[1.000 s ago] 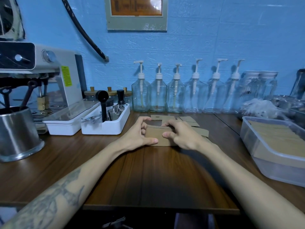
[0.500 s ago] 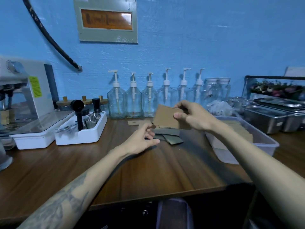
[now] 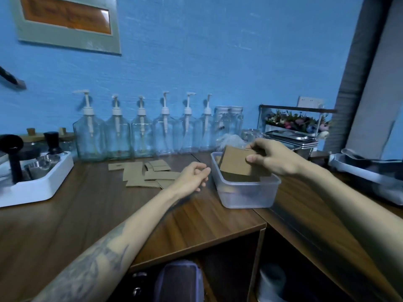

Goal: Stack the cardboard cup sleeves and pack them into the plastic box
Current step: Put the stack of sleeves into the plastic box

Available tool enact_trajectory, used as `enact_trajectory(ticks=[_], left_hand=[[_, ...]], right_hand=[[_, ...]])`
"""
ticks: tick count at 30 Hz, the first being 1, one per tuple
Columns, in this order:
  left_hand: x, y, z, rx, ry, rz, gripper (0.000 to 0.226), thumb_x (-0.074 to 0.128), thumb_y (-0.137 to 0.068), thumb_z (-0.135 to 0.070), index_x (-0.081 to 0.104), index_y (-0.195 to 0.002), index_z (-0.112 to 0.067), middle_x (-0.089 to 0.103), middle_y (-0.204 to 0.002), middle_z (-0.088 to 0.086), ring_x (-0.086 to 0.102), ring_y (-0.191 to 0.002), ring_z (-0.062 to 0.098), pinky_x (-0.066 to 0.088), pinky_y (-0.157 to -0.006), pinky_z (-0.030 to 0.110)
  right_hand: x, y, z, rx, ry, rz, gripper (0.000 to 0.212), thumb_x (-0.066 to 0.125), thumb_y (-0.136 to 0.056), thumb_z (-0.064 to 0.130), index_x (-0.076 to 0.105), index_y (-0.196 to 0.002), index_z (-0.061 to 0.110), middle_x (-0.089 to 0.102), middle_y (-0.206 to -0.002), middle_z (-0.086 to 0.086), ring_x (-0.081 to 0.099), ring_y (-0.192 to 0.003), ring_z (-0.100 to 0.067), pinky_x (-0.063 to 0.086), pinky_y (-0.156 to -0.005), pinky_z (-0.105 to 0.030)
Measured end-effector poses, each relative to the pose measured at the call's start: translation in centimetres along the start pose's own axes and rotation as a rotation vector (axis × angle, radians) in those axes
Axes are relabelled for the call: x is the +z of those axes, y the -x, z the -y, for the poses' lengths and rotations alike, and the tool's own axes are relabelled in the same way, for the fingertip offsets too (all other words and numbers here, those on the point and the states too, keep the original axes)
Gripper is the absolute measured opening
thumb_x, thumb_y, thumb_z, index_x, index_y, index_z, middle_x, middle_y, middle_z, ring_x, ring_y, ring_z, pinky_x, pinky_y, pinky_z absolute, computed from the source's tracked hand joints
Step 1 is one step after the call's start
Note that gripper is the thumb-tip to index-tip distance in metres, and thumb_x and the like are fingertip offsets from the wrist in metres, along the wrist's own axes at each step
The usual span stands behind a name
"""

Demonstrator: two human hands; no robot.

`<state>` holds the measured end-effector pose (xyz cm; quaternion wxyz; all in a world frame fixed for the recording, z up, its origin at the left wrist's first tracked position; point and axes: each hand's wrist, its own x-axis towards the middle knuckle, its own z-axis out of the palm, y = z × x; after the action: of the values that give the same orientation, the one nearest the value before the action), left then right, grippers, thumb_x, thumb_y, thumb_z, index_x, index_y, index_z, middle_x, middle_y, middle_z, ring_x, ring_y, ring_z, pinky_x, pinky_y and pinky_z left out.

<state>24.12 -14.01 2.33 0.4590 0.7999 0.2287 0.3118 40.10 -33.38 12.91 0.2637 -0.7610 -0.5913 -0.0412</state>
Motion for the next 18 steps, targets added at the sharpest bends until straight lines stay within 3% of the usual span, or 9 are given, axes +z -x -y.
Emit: enact_trajectory(ticks=[5,7,11,15,18], left_hand=[[2.1,-0.2,-1.1,-0.050,0.107,0.046,0.027,0.055,-0.093,-0.051,0.061,-0.108,-0.030,0.064,-0.089,-0.001,0.063,-0.071,0.011,0.056,-0.068,0.031],[2.5,-0.2,-1.4,-0.064,0.094,0.033,0.035,0.060,-0.090,-0.053,0.058,-0.113,-0.026,0.066,-0.096,0.000,0.065,-0.074,0.012,0.057,-0.064,0.026],[2.3,-0.1,-2.0,-0.085,0.120,0.017,0.033,0.064,-0.090,-0.037,0.057,-0.117,-0.019,0.068,-0.099,0.004,0.064,-0.070,0.012,0.057,-0.068,0.029],[1.6,-0.1,-2.5,-0.091,0.117,0.016,0.019,0.065,-0.089,-0.026,0.059,-0.107,-0.019,0.070,-0.082,0.001,0.062,-0.064,0.010,0.054,-0.066,0.027],[1.5,0.1,-2.6,-0.086,0.128,0.013,0.018,0.064,-0.087,-0.020,0.061,-0.104,-0.015,0.069,-0.075,0.001,0.061,-0.062,0.011,0.052,-0.065,0.028]], right_hand=[[0.9,0.3,-1.8,0.065,0.055,0.038,0.022,0.065,-0.093,0.028,0.058,-0.111,0.018,0.066,-0.112,-0.003,0.060,-0.106,-0.023,0.046,-0.093,-0.037],[1.6,0.1,-2.1,0.074,0.125,0.080,0.021,0.065,-0.092,0.033,0.057,-0.109,0.024,0.064,-0.109,0.002,0.059,-0.110,-0.023,0.042,-0.098,-0.038],[3.0,-0.9,-2.1,0.084,0.199,0.156,0.028,0.070,-0.087,0.038,0.061,-0.110,0.024,0.063,-0.104,0.006,0.057,-0.112,-0.022,0.035,-0.104,-0.040],[4.0,-2.2,-2.0,0.053,0.188,0.165,0.025,0.076,-0.080,0.038,0.071,-0.103,0.028,0.071,-0.114,0.009,0.058,-0.117,-0.016,0.029,-0.109,-0.044],[4.3,-3.1,-2.3,0.017,0.178,0.171,0.018,0.078,-0.077,0.027,0.072,-0.094,0.026,0.073,-0.108,0.009,0.063,-0.109,-0.013,0.043,-0.099,-0.034]])
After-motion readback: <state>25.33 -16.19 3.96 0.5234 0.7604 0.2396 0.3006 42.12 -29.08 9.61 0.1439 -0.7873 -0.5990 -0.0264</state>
